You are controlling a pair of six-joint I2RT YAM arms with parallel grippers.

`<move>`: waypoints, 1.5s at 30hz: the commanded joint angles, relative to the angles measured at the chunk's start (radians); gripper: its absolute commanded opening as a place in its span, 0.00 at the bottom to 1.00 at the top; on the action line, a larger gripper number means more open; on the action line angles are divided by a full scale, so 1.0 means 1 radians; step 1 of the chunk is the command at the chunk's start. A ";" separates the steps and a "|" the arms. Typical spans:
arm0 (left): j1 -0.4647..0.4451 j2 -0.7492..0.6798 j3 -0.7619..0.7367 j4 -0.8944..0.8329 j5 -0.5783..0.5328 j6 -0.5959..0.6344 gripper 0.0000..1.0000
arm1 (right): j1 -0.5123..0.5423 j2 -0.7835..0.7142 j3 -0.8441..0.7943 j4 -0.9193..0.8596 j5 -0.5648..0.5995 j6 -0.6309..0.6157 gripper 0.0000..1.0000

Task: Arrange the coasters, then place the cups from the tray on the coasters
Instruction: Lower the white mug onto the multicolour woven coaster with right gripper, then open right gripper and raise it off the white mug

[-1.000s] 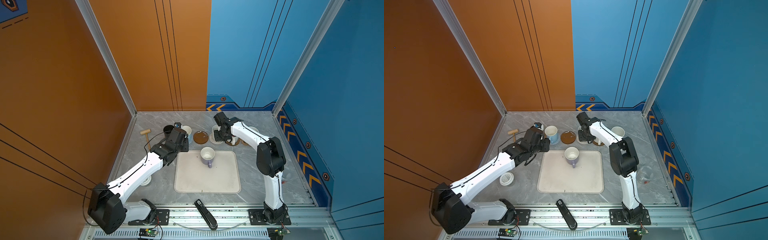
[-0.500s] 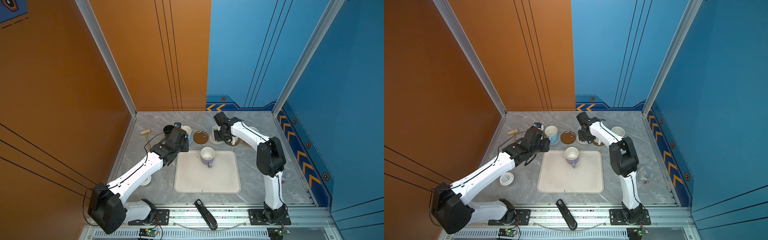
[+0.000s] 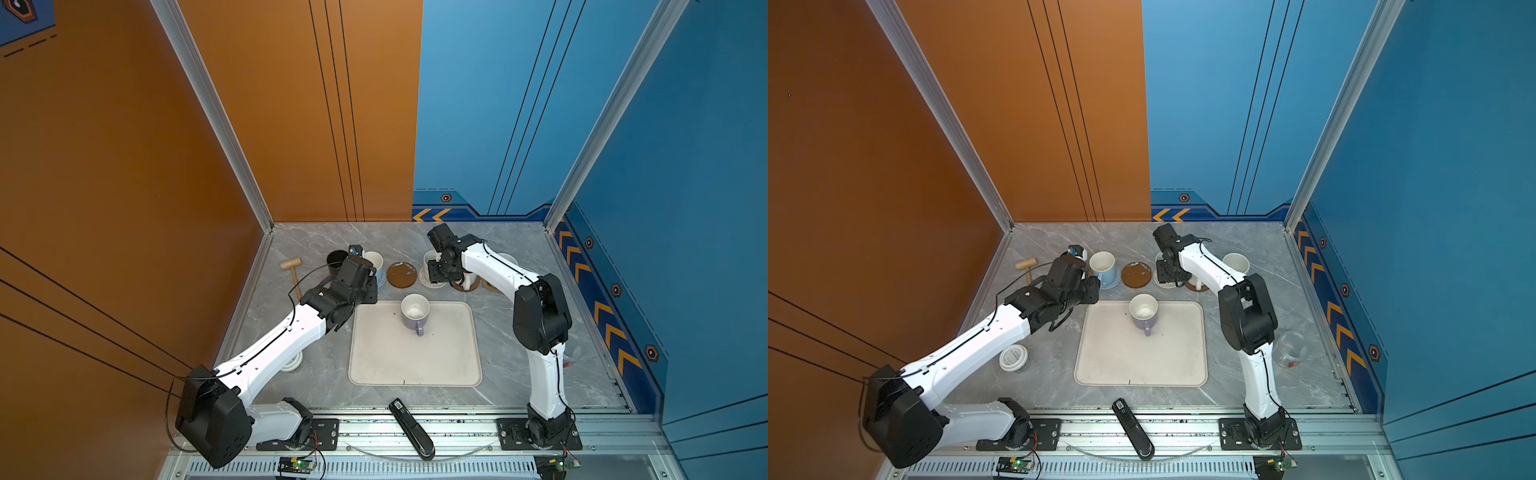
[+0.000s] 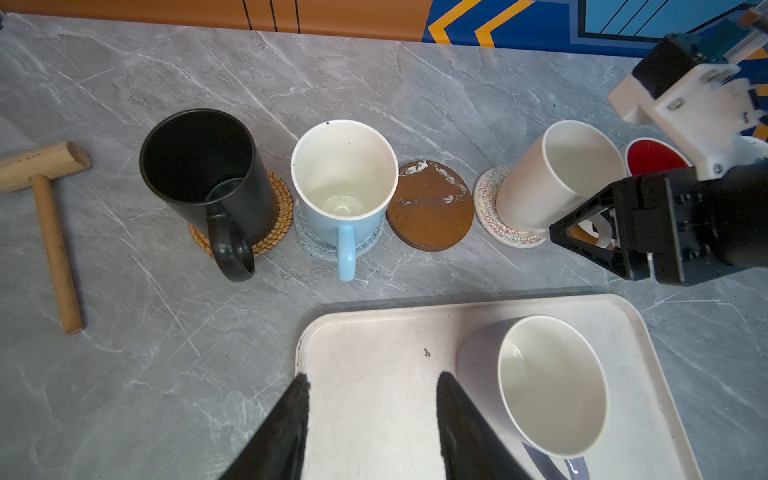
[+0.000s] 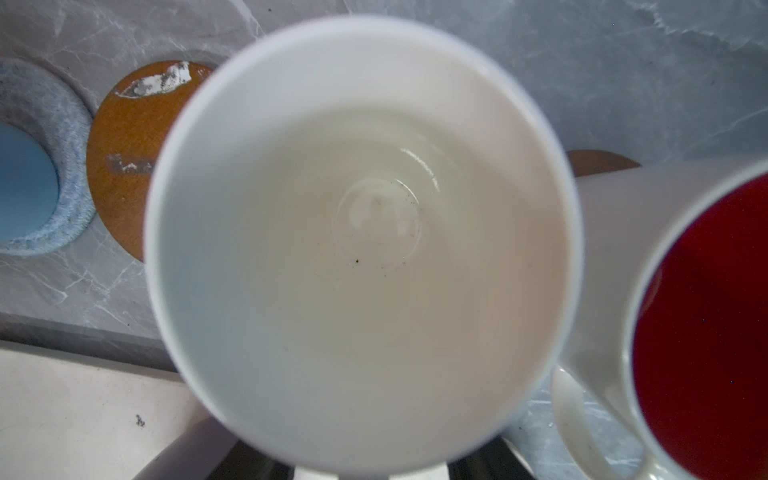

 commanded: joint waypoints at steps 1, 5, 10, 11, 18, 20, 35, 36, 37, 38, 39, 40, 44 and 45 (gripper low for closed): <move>0.009 0.002 0.015 0.003 0.015 0.016 0.51 | 0.001 -0.057 -0.002 0.001 0.025 0.001 0.56; 0.009 0.001 0.016 0.003 0.018 0.016 0.51 | 0.007 -0.087 -0.017 0.001 0.032 0.008 0.63; 0.008 0.007 0.017 0.007 0.023 0.015 0.51 | 0.017 -0.142 -0.052 0.001 0.046 0.013 0.67; 0.007 0.009 0.020 0.007 0.025 0.015 0.51 | 0.021 -0.154 -0.061 0.001 0.050 0.013 0.67; -0.006 -0.015 0.019 0.007 0.028 0.015 0.52 | 0.063 -0.261 -0.135 -0.003 0.143 0.018 0.71; -0.011 -0.027 0.013 0.007 0.030 0.011 0.52 | 0.075 -0.301 -0.163 -0.002 0.168 0.023 0.73; -0.185 -0.060 -0.034 0.004 0.035 -0.047 0.67 | 0.113 -0.613 -0.459 0.057 0.301 0.099 0.78; -0.206 -0.055 -0.032 0.001 0.026 -0.055 0.68 | 0.114 -0.639 -0.477 0.066 0.306 0.105 0.79; -0.225 -0.047 -0.029 -0.002 0.018 -0.063 0.68 | 0.115 -0.666 -0.498 0.076 0.309 0.110 0.79; -0.242 -0.041 -0.026 -0.006 0.010 -0.072 0.68 | 0.114 -0.686 -0.513 0.083 0.312 0.114 0.80; -0.257 -0.031 -0.020 -0.012 0.002 -0.084 0.68 | 0.116 -0.711 -0.530 0.089 0.315 0.117 0.81; -0.273 -0.019 -0.014 -0.020 -0.005 -0.103 0.68 | 0.116 -0.734 -0.548 0.093 0.318 0.119 0.81; -0.335 0.040 0.031 -0.041 -0.016 -0.151 0.68 | 0.116 -0.827 -0.636 0.118 0.331 0.138 0.83; -0.356 0.062 0.043 -0.046 -0.023 -0.158 0.68 | 0.116 -0.852 -0.660 0.125 0.333 0.144 0.83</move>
